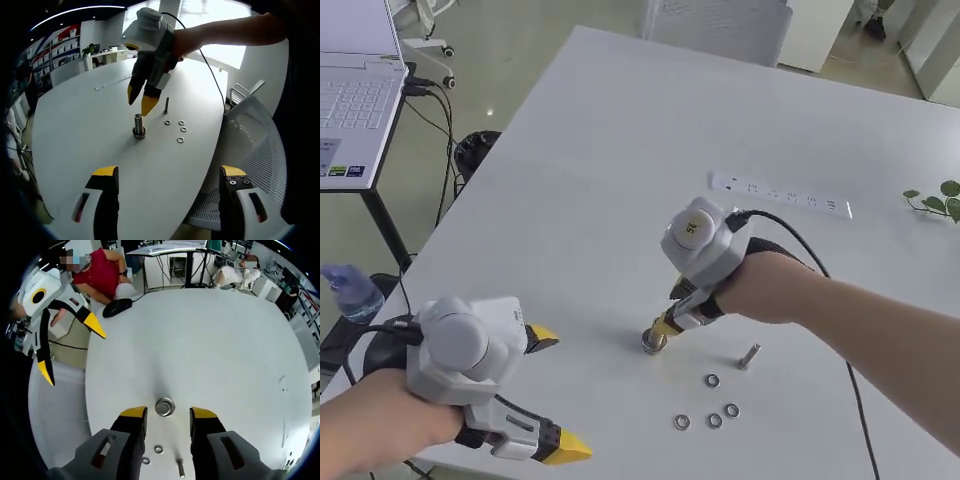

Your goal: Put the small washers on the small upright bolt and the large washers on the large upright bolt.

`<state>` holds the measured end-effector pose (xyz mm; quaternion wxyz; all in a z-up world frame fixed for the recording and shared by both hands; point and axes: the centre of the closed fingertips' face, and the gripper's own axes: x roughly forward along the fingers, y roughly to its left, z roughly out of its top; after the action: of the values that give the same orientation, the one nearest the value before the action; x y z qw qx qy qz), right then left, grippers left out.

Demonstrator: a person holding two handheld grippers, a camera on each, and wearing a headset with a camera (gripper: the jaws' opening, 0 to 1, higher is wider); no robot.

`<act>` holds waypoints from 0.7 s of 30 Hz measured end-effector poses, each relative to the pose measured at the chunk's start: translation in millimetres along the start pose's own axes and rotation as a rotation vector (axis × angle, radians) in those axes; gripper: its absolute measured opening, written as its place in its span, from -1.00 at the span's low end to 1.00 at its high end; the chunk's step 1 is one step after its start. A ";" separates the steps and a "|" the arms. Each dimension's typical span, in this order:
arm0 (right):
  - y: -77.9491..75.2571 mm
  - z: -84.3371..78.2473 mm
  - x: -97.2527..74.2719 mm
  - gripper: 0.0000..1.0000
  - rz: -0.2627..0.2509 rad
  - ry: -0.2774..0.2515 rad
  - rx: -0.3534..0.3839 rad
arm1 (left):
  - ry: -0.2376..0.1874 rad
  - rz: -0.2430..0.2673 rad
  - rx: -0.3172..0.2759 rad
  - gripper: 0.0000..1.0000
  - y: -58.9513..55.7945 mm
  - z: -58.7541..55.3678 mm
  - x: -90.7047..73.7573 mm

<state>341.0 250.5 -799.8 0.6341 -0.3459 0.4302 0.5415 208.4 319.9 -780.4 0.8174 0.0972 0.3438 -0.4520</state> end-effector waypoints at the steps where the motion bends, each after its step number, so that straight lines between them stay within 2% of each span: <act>1: -0.8 0.4 -3.5 -0.29 -0.007 -0.011 0.009 | -0.001 -0.001 -0.001 0.65 -0.4 0.3 -0.1; 6: -1.4 -2.3 -13.1 -0.29 -0.015 -0.043 0.042 | 0.003 0.000 0.004 0.65 -1.7 -0.1 0.8; 11: 2.0 -13.0 -18.5 -0.29 -0.016 -0.046 0.060 | 0.004 -0.003 0.007 0.64 -3.9 -0.1 1.5; 21: 4.4 -43.6 -24.5 -0.30 -0.023 -0.003 0.074 | 0.008 -0.007 0.014 0.64 -6.8 1.0 5.3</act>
<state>328.2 202.3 -794.2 0.6533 -0.3263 0.4450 0.5184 205.3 312.0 -782.1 0.8136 0.1035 0.3443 -0.4570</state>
